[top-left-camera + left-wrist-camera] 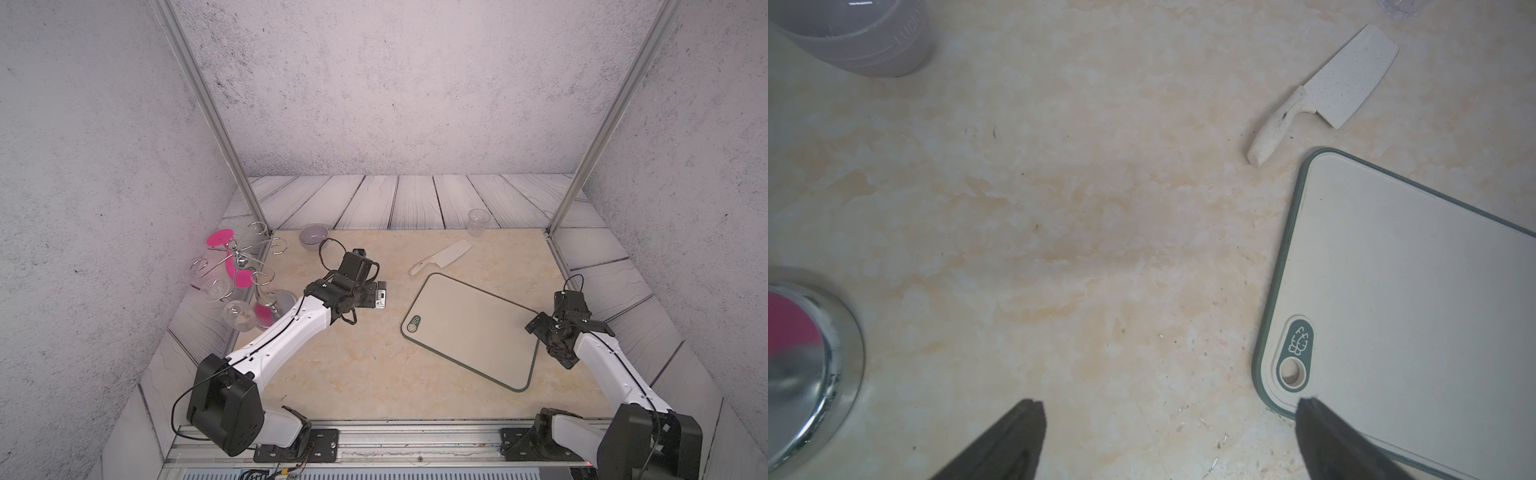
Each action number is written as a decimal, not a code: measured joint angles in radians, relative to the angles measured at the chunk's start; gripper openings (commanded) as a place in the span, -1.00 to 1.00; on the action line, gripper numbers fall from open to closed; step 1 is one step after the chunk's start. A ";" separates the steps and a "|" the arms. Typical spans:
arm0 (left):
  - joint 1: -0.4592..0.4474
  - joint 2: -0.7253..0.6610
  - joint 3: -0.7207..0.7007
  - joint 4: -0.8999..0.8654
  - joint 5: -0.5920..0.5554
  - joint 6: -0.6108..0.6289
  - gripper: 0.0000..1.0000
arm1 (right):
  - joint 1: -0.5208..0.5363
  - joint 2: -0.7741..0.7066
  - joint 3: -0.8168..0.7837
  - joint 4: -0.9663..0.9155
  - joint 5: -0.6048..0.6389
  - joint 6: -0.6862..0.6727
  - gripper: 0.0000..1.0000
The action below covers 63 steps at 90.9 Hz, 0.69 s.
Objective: Align the knife with the edge of the cutting board
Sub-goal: Adjust the work surface at the center of the board.
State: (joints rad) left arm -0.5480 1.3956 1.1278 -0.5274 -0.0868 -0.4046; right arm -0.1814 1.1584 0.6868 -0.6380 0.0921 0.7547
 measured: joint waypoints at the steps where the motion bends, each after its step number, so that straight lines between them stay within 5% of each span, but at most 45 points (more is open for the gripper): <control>1: 0.000 0.000 0.000 -0.001 0.002 0.000 1.00 | -0.003 0.006 -0.001 0.003 -0.006 0.000 0.98; 28: -0.010 0.000 0.000 -0.027 0.024 0.000 0.99 | -0.163 0.134 -0.008 0.084 -0.143 -0.012 0.98; 63: -0.011 0.029 -0.005 -0.037 0.031 0.006 1.00 | -0.167 0.440 0.193 0.142 -0.373 -0.112 0.98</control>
State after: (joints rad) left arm -0.5587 1.4242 1.1229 -0.5648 -0.0563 -0.3988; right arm -0.3489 1.5982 0.8803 -0.4957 -0.2813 0.6430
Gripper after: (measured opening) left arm 0.997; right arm 0.990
